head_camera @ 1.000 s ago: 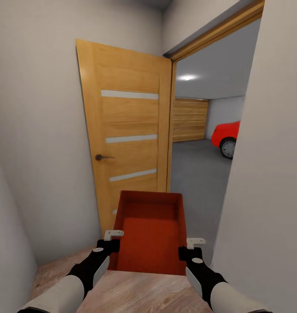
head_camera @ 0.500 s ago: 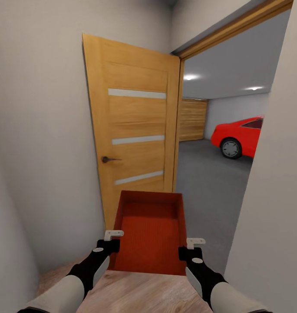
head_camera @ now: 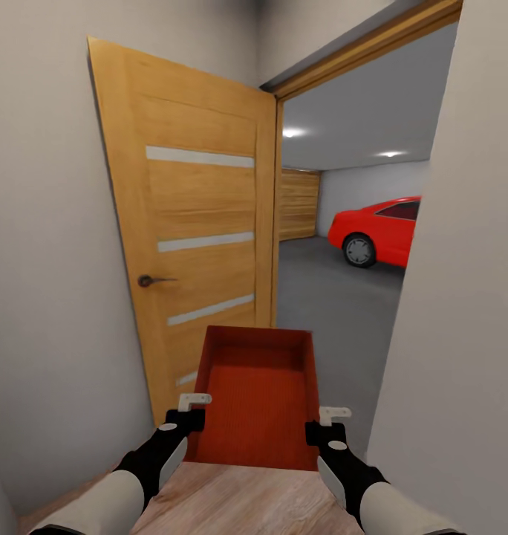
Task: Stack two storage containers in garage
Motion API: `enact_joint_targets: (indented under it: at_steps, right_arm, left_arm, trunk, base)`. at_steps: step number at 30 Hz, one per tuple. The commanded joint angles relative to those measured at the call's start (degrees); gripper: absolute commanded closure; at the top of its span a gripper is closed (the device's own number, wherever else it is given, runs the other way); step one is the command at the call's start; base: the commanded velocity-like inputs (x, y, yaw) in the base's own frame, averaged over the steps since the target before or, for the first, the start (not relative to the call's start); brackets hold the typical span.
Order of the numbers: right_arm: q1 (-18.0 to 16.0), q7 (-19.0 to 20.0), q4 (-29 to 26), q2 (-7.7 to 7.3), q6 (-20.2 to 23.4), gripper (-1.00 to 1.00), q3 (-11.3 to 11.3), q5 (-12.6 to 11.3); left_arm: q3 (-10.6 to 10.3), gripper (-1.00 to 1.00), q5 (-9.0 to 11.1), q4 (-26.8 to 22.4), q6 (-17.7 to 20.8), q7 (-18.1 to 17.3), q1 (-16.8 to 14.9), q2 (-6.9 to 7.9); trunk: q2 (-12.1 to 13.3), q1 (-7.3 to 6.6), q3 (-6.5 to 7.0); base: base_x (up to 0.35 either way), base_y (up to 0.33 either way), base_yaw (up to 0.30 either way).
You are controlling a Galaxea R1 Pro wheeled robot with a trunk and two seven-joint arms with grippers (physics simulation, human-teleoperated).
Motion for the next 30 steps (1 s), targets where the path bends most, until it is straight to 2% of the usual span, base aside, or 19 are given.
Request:
enact_joint_targets:
  at_steps: [1, 12, 30]
  right_arm:
    - [-0.05, -0.28, 0.22, -0.03, -0.22, 1.00, -0.31, -1.16]
    - [-0.05, -0.29, 0.22, -0.03, -0.30, 1.00, -0.31, -1.16]
    - [-0.05, -0.24, 0.22, -0.11, -0.31, 1.00, -0.31, -1.16]
  left_arm:
    - [0.06, 1.00, -0.51, -0.32, -1.64, 1.55, -0.03, 1.32]
    - [0.07, 1.00, -0.51, -0.33, -1.64, 1.56, -0.03, 1.33]
    - [0.07, 1.00, -0.51, -0.33, -1.64, 1.55, -0.03, 1.38]
  trunk:
    - [-0.06, 0.01, -0.08]
    - [-0.06, 0.01, -0.08]
    - [-0.06, 0.01, -0.08]
  base:
    - [0.053, 0.005, -0.285]
    - [0.025, 0.001, -0.253]
    - [0.299, 0.002, -0.011]
